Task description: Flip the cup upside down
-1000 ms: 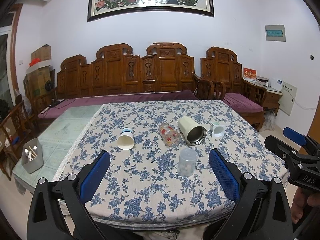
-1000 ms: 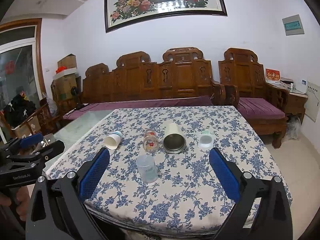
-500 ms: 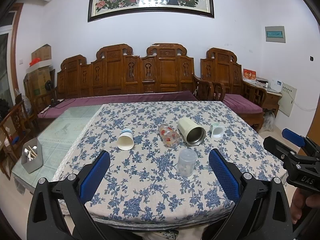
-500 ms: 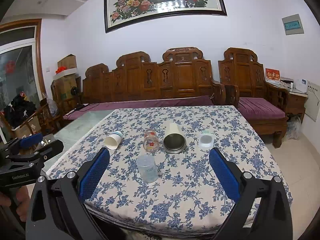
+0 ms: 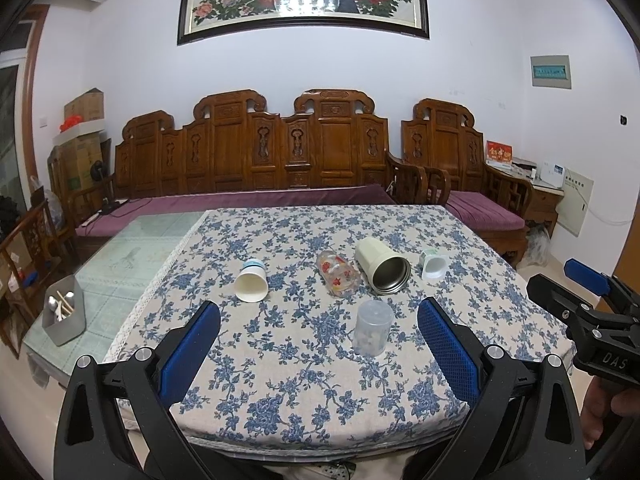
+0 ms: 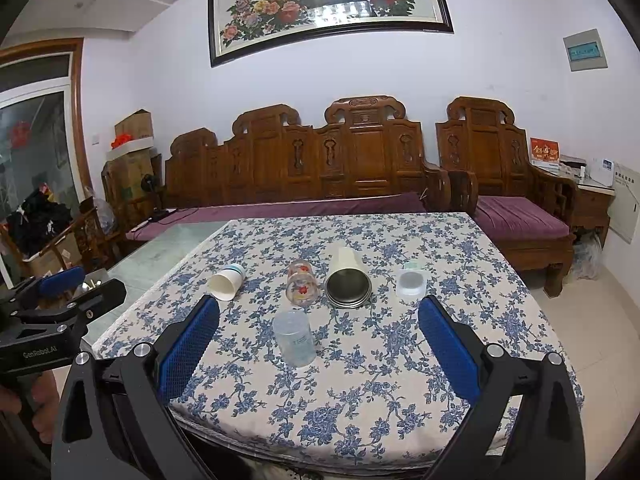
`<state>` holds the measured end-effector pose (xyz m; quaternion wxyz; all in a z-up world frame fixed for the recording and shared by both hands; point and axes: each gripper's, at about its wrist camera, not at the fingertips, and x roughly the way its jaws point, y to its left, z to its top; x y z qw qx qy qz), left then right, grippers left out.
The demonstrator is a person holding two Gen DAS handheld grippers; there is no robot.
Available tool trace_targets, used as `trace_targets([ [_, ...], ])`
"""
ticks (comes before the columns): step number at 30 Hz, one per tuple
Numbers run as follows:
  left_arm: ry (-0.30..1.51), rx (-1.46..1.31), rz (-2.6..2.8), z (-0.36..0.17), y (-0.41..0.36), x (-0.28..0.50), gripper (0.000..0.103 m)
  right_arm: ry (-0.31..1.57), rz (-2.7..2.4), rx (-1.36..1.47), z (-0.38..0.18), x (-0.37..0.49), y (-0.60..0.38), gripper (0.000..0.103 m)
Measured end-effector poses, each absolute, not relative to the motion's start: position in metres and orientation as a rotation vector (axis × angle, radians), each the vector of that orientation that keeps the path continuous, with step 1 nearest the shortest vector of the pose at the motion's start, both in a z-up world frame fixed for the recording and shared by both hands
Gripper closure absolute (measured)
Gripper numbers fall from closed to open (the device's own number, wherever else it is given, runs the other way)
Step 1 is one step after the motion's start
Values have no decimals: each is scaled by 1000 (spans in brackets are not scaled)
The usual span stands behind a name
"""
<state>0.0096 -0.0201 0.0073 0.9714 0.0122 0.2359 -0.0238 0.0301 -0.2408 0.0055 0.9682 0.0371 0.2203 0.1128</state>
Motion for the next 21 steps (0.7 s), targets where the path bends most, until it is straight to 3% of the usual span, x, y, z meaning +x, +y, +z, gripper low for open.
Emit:
trace_targets([
  [21, 472, 25, -48, 8, -23, 10, 8, 444, 227, 73, 6, 29, -240, 3],
])
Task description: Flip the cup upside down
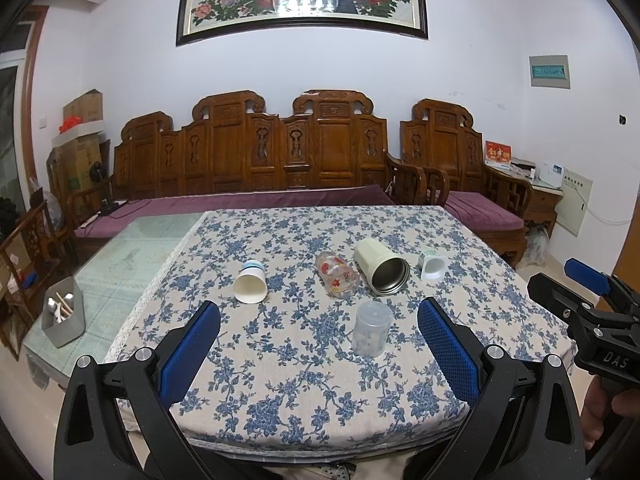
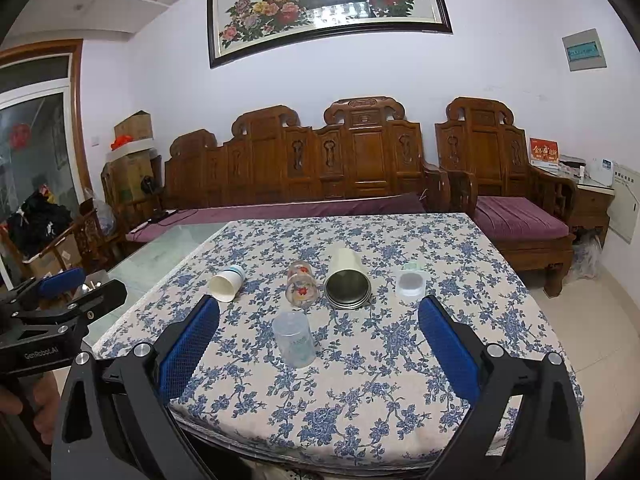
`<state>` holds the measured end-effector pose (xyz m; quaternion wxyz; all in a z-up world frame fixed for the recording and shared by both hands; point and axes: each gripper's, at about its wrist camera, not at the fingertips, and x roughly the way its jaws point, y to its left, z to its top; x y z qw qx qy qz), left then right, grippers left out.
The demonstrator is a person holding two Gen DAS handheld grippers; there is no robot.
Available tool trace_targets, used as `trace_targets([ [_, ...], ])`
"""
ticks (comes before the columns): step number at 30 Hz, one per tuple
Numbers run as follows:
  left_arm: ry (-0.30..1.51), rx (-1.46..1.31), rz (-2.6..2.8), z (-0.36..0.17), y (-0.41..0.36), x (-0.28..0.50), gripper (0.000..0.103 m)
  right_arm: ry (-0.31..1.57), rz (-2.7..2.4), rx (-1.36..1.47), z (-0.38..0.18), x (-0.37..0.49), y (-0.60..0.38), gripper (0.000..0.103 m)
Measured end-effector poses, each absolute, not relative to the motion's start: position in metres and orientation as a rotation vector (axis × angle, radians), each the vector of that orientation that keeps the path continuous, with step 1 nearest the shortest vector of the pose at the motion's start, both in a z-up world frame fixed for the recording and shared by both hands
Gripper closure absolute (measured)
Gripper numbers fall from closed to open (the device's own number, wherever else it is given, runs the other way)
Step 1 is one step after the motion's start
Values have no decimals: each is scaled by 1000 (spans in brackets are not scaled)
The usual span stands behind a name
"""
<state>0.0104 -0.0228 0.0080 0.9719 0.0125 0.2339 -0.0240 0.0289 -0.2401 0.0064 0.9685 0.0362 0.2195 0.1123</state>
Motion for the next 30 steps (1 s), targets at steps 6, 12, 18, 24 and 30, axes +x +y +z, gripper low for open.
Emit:
trace_targets([
  [6, 470, 25, -50, 8, -24, 11, 8, 442, 225, 74, 9, 29, -240, 3],
  [12, 465, 25, -53, 7, -23, 11, 8, 441, 225, 73, 10, 28, -240, 3],
  [18, 465, 24, -54, 7, -23, 11, 8, 441, 225, 73, 10, 28, -240, 3],
  [24, 462, 25, -53, 8, -24, 9, 8, 438, 226, 75, 13, 27, -239, 3],
  [30, 461, 24, -54, 9, -23, 9, 8, 438, 226, 75, 14, 27, -239, 3],
])
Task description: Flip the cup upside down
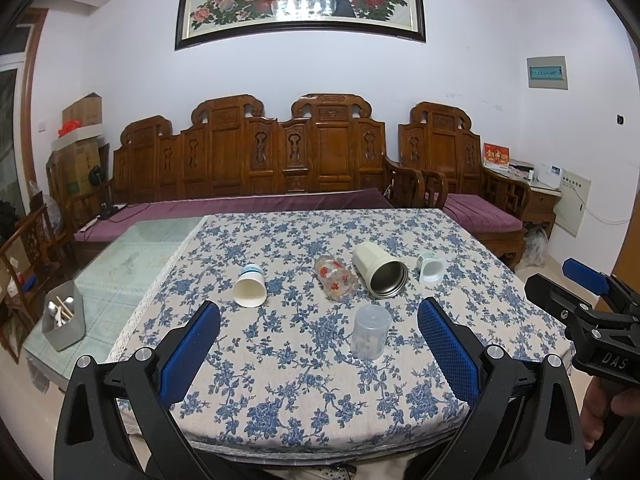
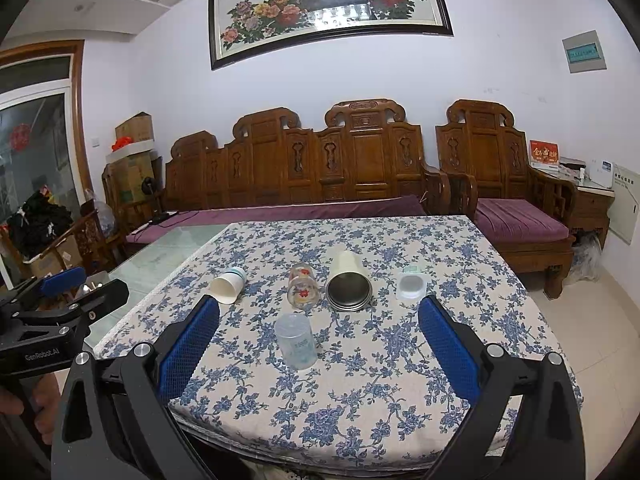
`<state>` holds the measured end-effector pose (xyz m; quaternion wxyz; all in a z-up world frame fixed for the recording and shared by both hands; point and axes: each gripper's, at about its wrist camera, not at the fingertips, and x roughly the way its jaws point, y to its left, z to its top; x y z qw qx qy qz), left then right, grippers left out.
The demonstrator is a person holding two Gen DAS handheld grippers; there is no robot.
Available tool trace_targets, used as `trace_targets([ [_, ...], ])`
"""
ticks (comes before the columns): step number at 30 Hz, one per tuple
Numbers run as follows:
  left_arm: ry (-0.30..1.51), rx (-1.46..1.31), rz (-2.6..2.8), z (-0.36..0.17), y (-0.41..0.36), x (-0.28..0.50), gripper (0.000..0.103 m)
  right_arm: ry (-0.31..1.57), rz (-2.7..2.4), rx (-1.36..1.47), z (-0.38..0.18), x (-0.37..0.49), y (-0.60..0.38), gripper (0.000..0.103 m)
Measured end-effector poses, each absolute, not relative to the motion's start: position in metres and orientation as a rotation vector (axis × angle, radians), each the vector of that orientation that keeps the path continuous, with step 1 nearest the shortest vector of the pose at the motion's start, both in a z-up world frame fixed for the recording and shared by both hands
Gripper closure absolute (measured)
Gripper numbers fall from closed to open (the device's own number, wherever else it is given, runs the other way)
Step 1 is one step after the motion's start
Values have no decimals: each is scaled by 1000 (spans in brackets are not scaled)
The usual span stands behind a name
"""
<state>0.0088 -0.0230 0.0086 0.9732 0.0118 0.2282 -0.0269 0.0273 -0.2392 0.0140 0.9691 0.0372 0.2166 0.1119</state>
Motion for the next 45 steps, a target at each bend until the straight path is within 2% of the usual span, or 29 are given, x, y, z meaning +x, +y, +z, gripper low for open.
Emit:
trace_targets([
  [45, 450, 20, -51, 8, -20, 5, 8, 437, 228, 80, 16, 25, -238, 3],
])
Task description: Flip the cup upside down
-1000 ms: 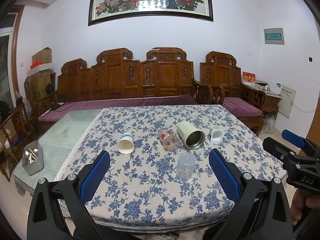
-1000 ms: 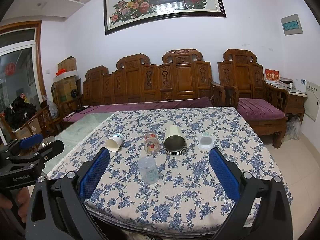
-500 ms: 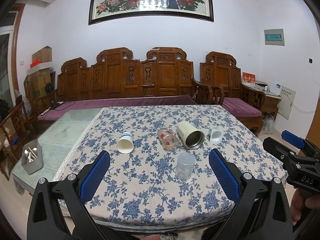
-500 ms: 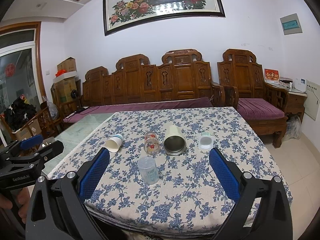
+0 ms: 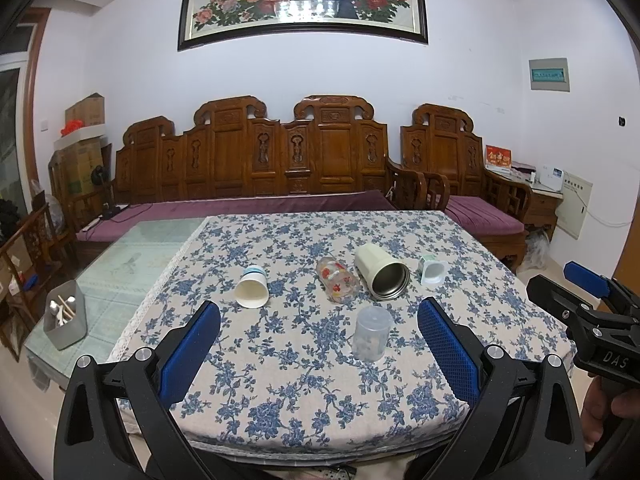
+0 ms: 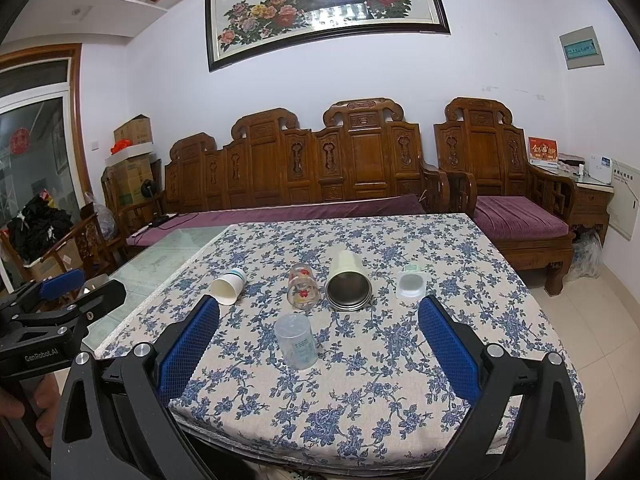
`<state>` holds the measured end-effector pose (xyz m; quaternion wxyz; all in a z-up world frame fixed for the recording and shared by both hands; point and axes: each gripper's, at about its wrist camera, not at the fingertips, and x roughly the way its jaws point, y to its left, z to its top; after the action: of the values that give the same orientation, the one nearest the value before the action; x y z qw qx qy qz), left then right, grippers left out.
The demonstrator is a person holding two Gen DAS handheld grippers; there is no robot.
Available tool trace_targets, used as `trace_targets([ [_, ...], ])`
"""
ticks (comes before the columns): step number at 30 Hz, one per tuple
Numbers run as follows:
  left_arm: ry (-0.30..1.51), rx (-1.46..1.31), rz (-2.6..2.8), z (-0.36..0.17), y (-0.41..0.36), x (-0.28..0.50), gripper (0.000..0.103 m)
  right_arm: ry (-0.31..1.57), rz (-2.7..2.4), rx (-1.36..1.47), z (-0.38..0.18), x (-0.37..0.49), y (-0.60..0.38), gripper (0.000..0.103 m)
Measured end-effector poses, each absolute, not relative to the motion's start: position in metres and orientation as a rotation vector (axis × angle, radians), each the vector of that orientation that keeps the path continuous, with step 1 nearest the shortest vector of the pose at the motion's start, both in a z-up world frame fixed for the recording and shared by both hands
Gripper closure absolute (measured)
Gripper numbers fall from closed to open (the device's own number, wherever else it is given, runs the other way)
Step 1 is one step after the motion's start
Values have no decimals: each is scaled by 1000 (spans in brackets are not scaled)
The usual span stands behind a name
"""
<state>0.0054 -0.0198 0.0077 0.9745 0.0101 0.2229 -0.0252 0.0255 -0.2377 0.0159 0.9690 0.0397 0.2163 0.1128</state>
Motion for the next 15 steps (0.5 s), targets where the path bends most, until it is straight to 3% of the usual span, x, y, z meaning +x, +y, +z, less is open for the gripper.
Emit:
trace_targets([
  [15, 445, 19, -49, 7, -18, 6, 8, 437, 227, 83, 16, 25, -238, 3],
])
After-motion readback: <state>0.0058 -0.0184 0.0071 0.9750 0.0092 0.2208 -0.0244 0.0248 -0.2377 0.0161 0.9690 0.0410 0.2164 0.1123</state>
